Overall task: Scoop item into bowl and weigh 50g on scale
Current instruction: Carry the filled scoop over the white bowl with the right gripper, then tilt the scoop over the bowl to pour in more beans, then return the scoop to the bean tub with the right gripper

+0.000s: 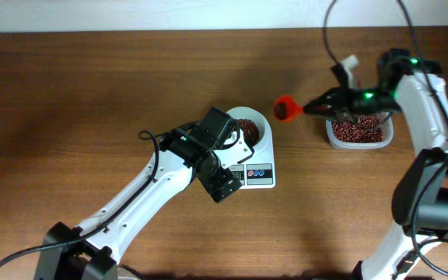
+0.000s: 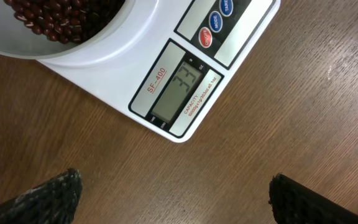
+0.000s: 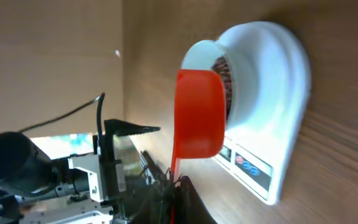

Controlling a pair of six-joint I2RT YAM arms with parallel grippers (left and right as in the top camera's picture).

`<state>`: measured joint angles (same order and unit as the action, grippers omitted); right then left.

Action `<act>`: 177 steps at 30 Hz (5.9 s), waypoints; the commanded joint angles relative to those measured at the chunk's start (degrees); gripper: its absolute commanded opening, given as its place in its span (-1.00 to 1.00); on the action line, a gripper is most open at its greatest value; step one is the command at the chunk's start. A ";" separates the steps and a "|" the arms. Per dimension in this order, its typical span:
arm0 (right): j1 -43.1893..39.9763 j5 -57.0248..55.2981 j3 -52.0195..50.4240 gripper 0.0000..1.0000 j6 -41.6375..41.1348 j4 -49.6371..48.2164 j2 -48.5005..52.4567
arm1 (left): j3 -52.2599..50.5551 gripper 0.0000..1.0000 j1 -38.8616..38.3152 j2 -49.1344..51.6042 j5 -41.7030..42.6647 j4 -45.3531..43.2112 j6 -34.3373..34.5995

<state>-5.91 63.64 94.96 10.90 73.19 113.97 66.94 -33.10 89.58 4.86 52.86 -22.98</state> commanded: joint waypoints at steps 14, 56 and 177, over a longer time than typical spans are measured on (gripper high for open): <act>10.40 2.12 1.18 -0.92 0.70 -4.92 0.61 | -0.39 0.98 -0.17 -0.35 -0.20 -0.11 -0.74; 10.40 -8.96 6.47 -0.92 0.85 -5.75 0.59 | -0.39 0.98 -0.13 -0.35 -0.20 -0.11 -0.74; 17.57 -43.76 17.79 -0.92 -8.46 2.08 0.39 | -0.39 0.99 -0.13 -0.35 -0.20 -0.11 -0.74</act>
<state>17.93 15.84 111.77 4.21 73.69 114.50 66.94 -33.10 89.58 4.86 52.86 -22.98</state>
